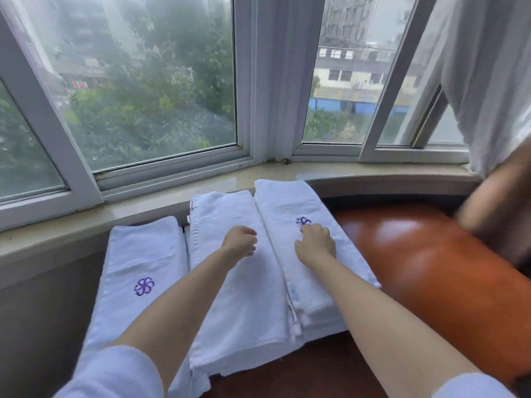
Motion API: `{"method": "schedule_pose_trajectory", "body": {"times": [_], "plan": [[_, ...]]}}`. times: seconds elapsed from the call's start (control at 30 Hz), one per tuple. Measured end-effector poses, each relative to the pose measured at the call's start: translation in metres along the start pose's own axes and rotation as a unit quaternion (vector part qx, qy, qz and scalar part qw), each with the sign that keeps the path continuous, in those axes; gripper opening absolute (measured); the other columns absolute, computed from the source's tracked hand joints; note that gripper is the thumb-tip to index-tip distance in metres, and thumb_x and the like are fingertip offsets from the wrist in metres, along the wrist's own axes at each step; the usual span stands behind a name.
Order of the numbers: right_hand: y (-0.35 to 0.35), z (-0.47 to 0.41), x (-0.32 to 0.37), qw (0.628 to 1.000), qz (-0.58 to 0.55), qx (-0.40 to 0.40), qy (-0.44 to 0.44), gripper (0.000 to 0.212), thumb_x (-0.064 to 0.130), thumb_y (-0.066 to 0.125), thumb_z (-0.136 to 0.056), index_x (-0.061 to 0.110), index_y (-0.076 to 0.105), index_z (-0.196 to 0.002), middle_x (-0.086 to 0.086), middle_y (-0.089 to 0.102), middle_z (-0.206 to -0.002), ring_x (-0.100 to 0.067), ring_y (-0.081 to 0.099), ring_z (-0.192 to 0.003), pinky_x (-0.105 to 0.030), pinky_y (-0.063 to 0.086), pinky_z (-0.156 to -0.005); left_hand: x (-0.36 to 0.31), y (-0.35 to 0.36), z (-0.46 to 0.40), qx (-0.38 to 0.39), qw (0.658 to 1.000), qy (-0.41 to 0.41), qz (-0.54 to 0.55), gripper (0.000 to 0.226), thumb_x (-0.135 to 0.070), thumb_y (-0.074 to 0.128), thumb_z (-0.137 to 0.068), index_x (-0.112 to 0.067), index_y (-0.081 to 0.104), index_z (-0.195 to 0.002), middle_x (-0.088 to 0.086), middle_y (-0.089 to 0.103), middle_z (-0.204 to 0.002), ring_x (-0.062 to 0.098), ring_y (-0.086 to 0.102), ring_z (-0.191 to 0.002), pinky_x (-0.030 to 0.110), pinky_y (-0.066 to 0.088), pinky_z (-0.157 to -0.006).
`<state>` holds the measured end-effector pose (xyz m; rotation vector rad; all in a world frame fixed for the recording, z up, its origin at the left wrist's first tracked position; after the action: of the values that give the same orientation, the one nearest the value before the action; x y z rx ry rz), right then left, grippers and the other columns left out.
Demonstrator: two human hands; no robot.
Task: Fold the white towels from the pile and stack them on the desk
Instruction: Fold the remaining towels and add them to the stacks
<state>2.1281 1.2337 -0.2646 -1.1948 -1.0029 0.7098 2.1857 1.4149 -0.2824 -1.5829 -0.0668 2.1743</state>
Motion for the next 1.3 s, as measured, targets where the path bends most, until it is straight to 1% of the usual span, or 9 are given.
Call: {"method": "schedule_pose_trajectory", "body": {"times": [0.1,0.2,0.27,0.37,0.6,0.73,1.0,1.13,1.3], "plan": [[0.0,-0.019,-0.033,0.999,-0.001,0.003,0.053,0.056,0.052,0.047,-0.092,0.016,0.043,-0.135,-0.009,0.04,-0.14,-0.027,0.034,-0.131,-0.036,0.03,-0.105,-0.006,0.024,-0.016,0.022,0.999,0.003,0.038,0.024,0.006,0.047,-0.087,-0.009,0.046,-0.068,0.008,0.041,-0.066,0.019,0.039,-0.055,0.028,0.036,-0.059],[0.002,-0.043,-0.054,0.995,-0.05,0.015,0.087,0.073,0.063,0.051,-0.086,0.015,0.038,-0.14,-0.011,0.04,-0.141,-0.029,0.035,-0.132,-0.037,0.03,-0.106,-0.015,0.042,-0.036,0.004,0.998,0.006,0.06,0.01,0.0,0.052,-0.088,-0.009,0.054,-0.084,0.011,0.048,-0.079,0.021,0.047,-0.069,0.032,0.041,-0.068],[0.004,-0.063,-0.062,0.99,-0.09,0.041,0.101,0.077,0.062,0.054,-0.085,0.015,0.034,-0.142,-0.013,0.042,-0.141,-0.031,0.038,-0.131,-0.038,0.033,-0.105,-0.019,0.052,-0.047,-0.016,0.997,-0.008,0.074,0.013,-0.008,0.057,-0.09,-0.012,0.053,-0.102,0.01,0.052,-0.098,0.021,0.053,-0.085,0.028,0.045,-0.072],[0.009,-0.097,-0.07,0.965,-0.219,0.091,0.114,0.073,0.051,0.061,-0.085,0.014,0.033,-0.14,-0.01,0.049,-0.136,-0.03,0.049,-0.123,-0.037,0.043,-0.098,-0.026,0.063,-0.068,-0.046,0.99,-0.029,0.129,0.063,-0.014,0.06,-0.09,-0.017,0.028,-0.144,0.004,0.046,-0.132,0.026,0.052,-0.119,0.04,0.044,-0.102],[0.024,-0.156,-0.079,0.881,-0.444,0.112,0.115,0.049,0.033,0.081,-0.071,0.008,0.059,-0.107,-0.007,0.066,-0.101,-0.025,0.066,-0.088,-0.038,0.056,-0.08,-0.04,0.061,-0.108,-0.119,0.975,-0.062,0.175,0.084,-0.025,0.067,-0.087,-0.02,0.015,-0.153,0.003,0.038,-0.148,0.027,0.044,-0.131,0.045,0.039,-0.108],[0.017,-0.16,-0.07,0.821,-0.552,0.14,0.051,0.026,0.009,0.082,-0.067,0.009,0.066,-0.089,-0.006,0.068,-0.085,-0.018,0.065,-0.072,-0.028,0.053,-0.063,-0.046,0.066,-0.108,-0.051,0.955,-0.137,0.258,0.045,-0.038,0.07,-0.081,-0.009,0.064,-0.116,0.009,0.07,-0.111,0.026,0.068,-0.1,0.037,0.054,-0.088],[-0.005,-0.138,-0.061,0.758,-0.619,0.205,-0.011,0.043,0.001,0.069,-0.081,0.02,0.045,-0.112,-0.006,0.061,-0.099,-0.021,0.066,-0.083,-0.035,0.058,-0.067,-0.081,0.071,-0.089,0.055,0.97,0.022,0.235,0.029,-0.001,0.062,-0.085,-0.022,0.06,-0.105,0.006,0.075,-0.094,0.024,0.073,-0.08,0.036,0.058,-0.061],[-0.032,-0.122,-0.062,0.735,-0.641,0.215,-0.042,0.043,0.013,0.069,-0.086,0.017,0.051,-0.125,-0.013,0.066,-0.116,-0.032,0.065,-0.105,-0.046,0.054,-0.089,-0.098,0.054,-0.071,0.009,0.959,0.062,0.276,0.035,-0.004,0.071,-0.077,-0.019,0.061,-0.107,0.006,0.075,-0.093,0.023,0.073,-0.079,0.035,0.057,-0.06],[-0.042,-0.075,-0.069,0.726,-0.61,0.317,0.001,0.041,0.027,0.069,-0.085,0.007,0.064,-0.121,-0.017,0.069,-0.113,-0.035,0.065,-0.106,-0.044,0.054,-0.088,-0.124,0.042,-0.026,-0.027,0.949,0.105,0.295,0.035,-0.001,0.071,-0.073,-0.012,0.064,-0.105,0.009,0.074,-0.09,0.022,0.072,-0.073,0.033,0.057,-0.059]]}}
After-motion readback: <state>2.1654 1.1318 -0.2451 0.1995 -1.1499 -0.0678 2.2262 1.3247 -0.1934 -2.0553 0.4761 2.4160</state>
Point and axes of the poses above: each hand's wrist, its own z-axis away from the middle knuckle, its own y-axis out of the palm, x = y × z, the point moved 6 cm from there along -z, towards the middle knuckle
